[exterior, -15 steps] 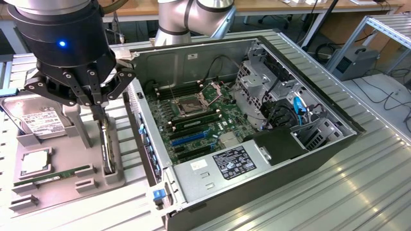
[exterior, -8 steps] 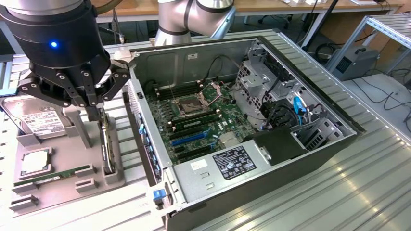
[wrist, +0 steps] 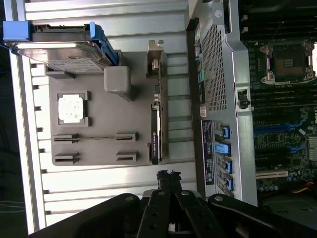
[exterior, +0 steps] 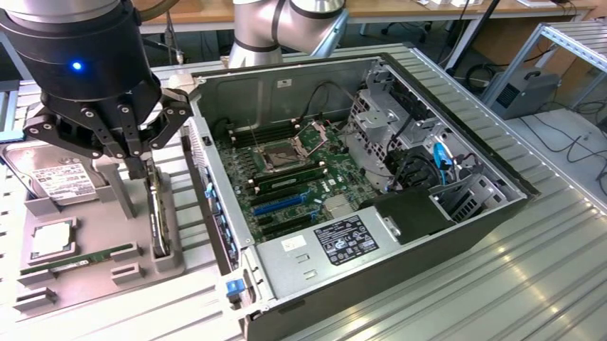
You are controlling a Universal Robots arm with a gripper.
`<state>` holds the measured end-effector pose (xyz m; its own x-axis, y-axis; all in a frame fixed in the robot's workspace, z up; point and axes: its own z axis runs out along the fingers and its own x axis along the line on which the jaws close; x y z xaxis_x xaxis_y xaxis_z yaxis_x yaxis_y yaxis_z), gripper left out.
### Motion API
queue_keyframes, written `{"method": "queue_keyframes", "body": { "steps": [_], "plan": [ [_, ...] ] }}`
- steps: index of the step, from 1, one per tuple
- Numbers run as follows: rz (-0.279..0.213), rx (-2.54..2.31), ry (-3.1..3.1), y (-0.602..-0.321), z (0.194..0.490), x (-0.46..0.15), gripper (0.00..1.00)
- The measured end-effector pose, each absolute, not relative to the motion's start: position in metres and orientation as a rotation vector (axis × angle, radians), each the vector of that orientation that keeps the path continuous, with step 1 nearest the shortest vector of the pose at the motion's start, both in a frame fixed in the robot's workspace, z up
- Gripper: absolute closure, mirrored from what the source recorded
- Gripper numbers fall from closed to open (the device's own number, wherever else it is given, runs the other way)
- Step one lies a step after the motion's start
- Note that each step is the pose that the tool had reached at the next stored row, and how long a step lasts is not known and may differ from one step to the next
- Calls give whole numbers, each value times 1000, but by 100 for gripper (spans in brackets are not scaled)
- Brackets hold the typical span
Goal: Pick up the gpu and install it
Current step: 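Pick up the gpu and move the gpu toward the slot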
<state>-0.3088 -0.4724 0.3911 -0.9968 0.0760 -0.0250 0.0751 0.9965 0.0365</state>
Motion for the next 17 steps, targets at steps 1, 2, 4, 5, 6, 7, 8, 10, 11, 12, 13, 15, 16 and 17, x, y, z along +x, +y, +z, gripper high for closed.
{"method": "queue_keyframes", "body": {
  "steps": [1, 2, 4, 5, 6, 7, 8, 10, 11, 12, 13, 15, 16, 17],
  "plan": [
    [55, 118, 3112, -472, 391, -309, 89],
    [56, 118, 3112, -472, 391, -309, 89],
    [55, 118, 3112, -472, 391, -309, 89],
    [55, 118, 3112, -472, 391, -309, 89],
    [55, 118, 3112, -472, 391, -309, 89],
    [55, 118, 3112, -472, 391, -309, 89],
    [56, 118, 3112, -472, 391, -309, 89],
    [55, 118, 3112, -472, 391, -309, 76],
    [55, 118, 3112, -472, 391, -309, 71],
    [55, 118, 3112, -472, 391, -309, 71],
    [56, 118, 3112, -472, 391, -309, 64],
    [55, 118, 3112, -472, 391, -309, 58],
    [55, 118, 3112, -472, 391, -309, 52],
    [55, 118, 3112, -472, 391, -309, 52]
  ]
}}
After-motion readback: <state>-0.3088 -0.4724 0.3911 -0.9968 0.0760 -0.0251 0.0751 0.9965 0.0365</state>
